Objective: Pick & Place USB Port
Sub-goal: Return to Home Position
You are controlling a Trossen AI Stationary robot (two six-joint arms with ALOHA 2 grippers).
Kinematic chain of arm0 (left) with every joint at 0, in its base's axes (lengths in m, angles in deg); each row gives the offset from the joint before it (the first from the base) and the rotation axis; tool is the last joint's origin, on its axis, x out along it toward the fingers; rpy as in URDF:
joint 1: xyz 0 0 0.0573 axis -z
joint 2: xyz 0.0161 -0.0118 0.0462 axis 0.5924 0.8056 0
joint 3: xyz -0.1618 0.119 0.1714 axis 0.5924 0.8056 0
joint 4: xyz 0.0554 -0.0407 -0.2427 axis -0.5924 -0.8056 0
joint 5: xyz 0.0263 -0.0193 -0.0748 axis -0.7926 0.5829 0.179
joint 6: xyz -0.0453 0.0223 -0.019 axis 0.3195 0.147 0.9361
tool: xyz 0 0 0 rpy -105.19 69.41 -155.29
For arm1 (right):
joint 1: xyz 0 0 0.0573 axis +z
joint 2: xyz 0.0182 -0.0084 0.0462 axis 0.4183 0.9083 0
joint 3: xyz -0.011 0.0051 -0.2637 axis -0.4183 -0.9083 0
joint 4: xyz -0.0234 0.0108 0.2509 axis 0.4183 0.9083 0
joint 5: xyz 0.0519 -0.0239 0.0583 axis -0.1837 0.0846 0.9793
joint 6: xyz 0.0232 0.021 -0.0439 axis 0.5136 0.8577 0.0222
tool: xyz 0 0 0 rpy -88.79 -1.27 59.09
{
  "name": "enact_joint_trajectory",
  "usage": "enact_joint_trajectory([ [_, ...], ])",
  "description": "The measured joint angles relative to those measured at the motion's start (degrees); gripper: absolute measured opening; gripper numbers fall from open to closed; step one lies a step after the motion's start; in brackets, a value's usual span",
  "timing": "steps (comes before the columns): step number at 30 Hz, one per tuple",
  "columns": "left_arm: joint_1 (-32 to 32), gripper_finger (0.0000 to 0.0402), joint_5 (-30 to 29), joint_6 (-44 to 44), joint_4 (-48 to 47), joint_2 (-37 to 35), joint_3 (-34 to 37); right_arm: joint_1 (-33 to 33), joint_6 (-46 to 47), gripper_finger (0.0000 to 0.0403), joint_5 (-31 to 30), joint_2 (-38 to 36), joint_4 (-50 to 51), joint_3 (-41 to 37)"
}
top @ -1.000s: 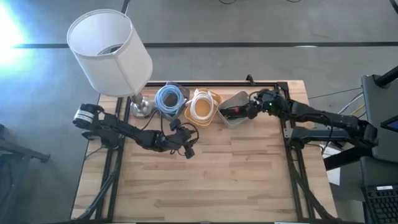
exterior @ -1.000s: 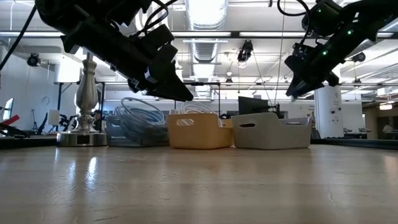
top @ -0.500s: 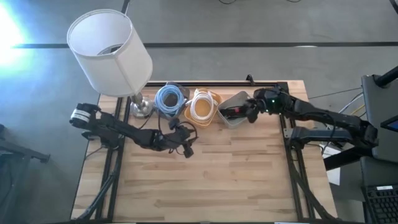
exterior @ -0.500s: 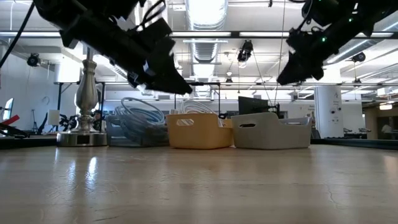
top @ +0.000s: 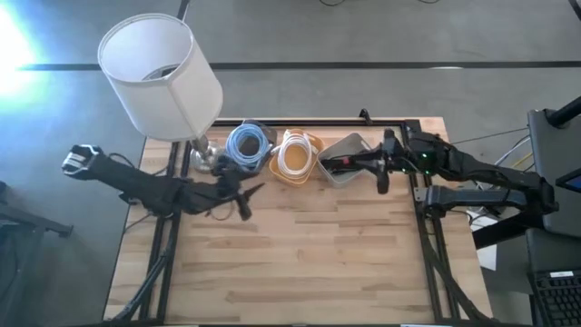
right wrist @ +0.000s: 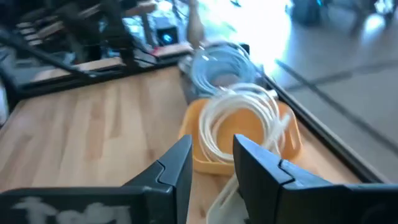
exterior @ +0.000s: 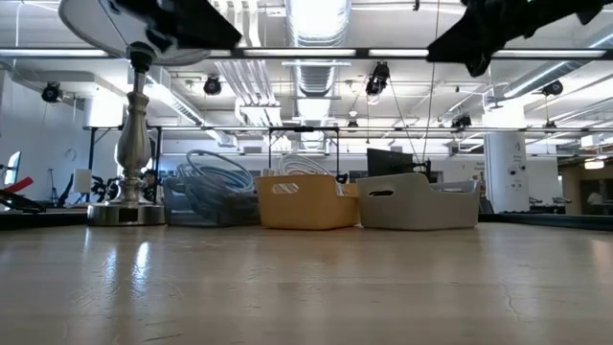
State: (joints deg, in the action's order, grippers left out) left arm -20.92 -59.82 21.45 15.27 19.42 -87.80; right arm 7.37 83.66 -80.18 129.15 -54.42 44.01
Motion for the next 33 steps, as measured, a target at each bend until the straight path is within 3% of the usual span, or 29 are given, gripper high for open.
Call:
enact_joint_trajectory([
  [4, 3.25, 0.0163, -6.70, -2.58, -0.09, -7.85, 4.06, 4.02, -4.79, 0.0115, 0.00, -4.14, -1.90, -2.76],
  [8, 5.25, 0.0163, -5.25, -2.73, 1.21, -14.66, 11.35, 7.10, -5.16, 0.0121, -0.02, -7.77, -4.48, -6.85],
  [15, 5.76, 0.0163, -4.97, -4.21, 12.15, -25.67, 26.66, 9.24, -6.91, 0.0128, 0.88, -13.35, -12.74, -15.06],
  [21, 5.70, 0.0163, 7.18, -12.31, 24.15, -35.25, 36.33, 9.26, -9.52, 0.0123, 18.54, -17.55, -23.47, -21.78],
  [25, 5.67, 0.0163, 6.92, -17.03, 26.55, -41.89, 39.76, 9.22, -10.10, 0.0116, 20.88, -20.69, -30.26, -25.63],
  [33, 5.61, 0.0163, 5.77, -24.68, 20.62, -54.01, 39.73, 7.61, -10.12, 0.0109, 20.73, -28.10, -29.55, -29.16],
])
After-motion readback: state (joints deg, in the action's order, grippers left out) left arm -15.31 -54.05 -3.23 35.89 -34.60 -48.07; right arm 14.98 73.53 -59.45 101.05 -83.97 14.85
